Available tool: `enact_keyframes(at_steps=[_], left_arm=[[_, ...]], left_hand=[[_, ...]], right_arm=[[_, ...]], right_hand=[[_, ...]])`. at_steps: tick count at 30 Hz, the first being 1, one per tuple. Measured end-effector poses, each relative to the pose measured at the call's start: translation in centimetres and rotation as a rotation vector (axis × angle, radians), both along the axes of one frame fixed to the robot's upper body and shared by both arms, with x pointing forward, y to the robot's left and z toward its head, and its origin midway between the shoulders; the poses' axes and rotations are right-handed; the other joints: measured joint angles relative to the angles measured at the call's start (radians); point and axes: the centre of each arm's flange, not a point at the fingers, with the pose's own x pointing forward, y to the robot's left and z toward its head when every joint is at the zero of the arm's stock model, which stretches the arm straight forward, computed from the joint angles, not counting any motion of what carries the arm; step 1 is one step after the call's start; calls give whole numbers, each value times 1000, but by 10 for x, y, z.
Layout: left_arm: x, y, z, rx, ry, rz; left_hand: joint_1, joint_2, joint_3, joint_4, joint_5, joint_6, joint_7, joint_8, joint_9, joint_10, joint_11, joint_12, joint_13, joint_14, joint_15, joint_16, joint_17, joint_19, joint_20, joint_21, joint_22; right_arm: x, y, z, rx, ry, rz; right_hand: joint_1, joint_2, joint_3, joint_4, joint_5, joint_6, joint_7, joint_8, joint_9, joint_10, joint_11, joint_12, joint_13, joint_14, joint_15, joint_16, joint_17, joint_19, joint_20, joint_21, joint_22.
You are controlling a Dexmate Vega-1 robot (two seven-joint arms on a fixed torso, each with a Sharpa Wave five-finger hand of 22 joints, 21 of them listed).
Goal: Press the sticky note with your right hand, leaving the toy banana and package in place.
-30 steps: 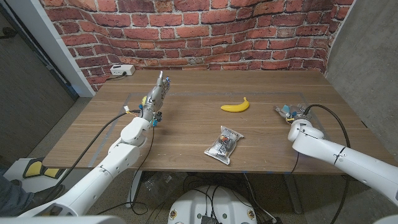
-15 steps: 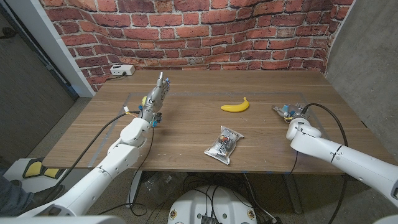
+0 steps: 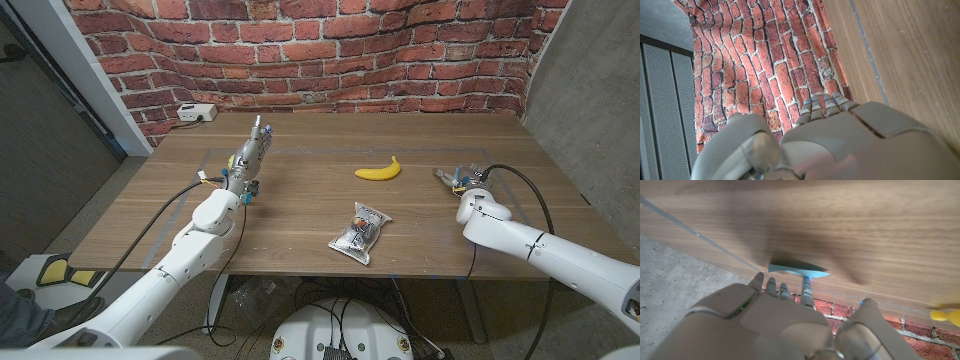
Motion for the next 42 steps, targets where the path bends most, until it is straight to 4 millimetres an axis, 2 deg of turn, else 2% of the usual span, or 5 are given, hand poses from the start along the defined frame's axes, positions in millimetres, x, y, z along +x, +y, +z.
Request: enact_keyframes(at_steps=[9, 15, 26, 42], left_arm=[[3, 0, 1, 1, 5, 0], [4, 1, 1, -1, 6, 1], [7, 2, 2, 0, 9, 0], [10, 3, 7, 8, 3, 2]], left_hand=[[0, 0, 0, 0, 0, 0, 0, 0, 0, 0, 0, 0, 0, 0, 0, 0, 0, 0, 0, 0, 0], [0, 0, 0, 0, -4, 0, 0, 0, 0, 0, 0, 0, 0, 0, 0, 0, 0, 0, 0, 0, 0], [0, 0, 0, 0, -4, 4, -4, 0, 0, 0, 0, 0, 0, 0, 0, 0, 0, -4, 4, 0, 0], [0, 0, -3, -3, -4, 9, 2, 0, 0, 0, 0, 0, 0, 0, 0, 0, 0, -4, 4, 0, 0]], right_arm=[[1, 3, 1, -3, -7, 0], [-2, 2, 2, 2, -29, -5], [-10, -2, 8, 9, -71, -15], [-18, -6, 8, 20, -91, -37]], right_hand=[[2, 2, 3, -3, 0, 1, 1, -1, 1, 0, 0, 0, 0, 0, 0, 0, 0, 0, 0, 7, 0], [5, 5, 3, -3, 0, -37, 12, -15, 4, 0, 0, 0, 0, 0, 0, 0, 0, 0, 0, 7, 0], [11, 11, 7, -7, 0, -78, 20, -23, 2, 0, 0, 4, 0, 0, -7, 0, 0, 0, 0, 7, 0], [11, 11, 4, -10, 0, -79, 22, -23, 2, 0, 0, 4, 0, 0, -7, 0, 0, 0, 0, 7, 0]])
